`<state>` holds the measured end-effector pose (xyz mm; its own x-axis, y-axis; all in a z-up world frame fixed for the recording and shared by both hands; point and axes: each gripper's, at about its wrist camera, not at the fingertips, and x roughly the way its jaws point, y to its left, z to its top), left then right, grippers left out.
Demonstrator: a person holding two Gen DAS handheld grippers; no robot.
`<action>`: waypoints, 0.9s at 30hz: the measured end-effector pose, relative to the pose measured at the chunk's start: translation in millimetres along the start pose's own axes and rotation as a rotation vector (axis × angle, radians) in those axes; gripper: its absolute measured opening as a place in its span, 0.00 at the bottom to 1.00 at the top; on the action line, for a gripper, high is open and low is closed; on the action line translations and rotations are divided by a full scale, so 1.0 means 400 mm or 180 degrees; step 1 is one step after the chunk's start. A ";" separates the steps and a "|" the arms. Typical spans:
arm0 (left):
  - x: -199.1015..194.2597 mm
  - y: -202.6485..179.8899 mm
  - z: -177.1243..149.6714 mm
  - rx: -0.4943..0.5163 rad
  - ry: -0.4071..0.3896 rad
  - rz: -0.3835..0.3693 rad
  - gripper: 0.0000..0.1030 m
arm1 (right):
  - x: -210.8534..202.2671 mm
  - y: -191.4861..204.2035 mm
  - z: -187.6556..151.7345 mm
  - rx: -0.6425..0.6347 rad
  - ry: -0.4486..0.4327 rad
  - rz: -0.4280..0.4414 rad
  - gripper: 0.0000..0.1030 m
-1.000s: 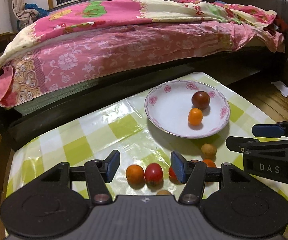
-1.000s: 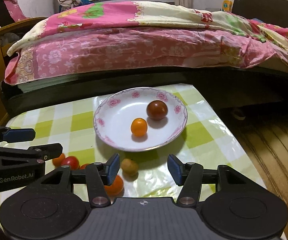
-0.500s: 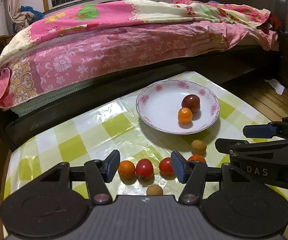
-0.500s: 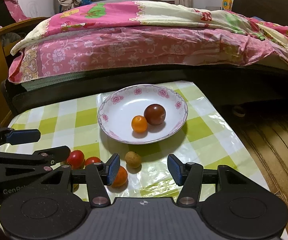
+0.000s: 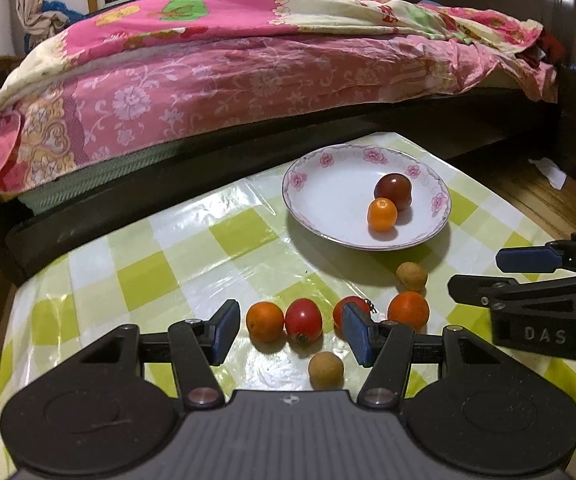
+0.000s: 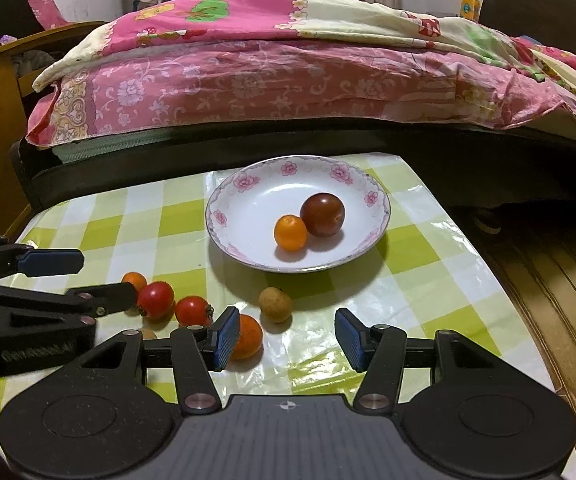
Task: Organize fruits
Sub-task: 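Move both tools back toward the remaining fruits on the tablecloth, then grasp a tan round fruit with the left tool while the right tool grasps another mandarin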
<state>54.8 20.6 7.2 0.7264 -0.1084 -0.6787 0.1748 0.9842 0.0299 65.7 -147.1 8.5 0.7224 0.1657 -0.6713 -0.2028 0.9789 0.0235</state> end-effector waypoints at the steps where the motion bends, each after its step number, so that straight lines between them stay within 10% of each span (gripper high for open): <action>1: 0.000 0.004 -0.003 -0.0009 0.0002 -0.0017 0.62 | 0.000 -0.004 -0.002 0.0014 0.0003 -0.0001 0.48; 27: 0.079 -0.047 -0.080 0.0369 0.0221 -0.0254 0.56 | 0.040 -0.019 -0.029 -0.0178 0.0104 0.0179 0.48</action>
<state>53.2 2.9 -38.4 0.6601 -0.1717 -0.7313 0.3086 0.9496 0.0556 71.1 -153.4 -11.0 0.6870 0.2155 -0.6940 -0.2797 0.9598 0.0211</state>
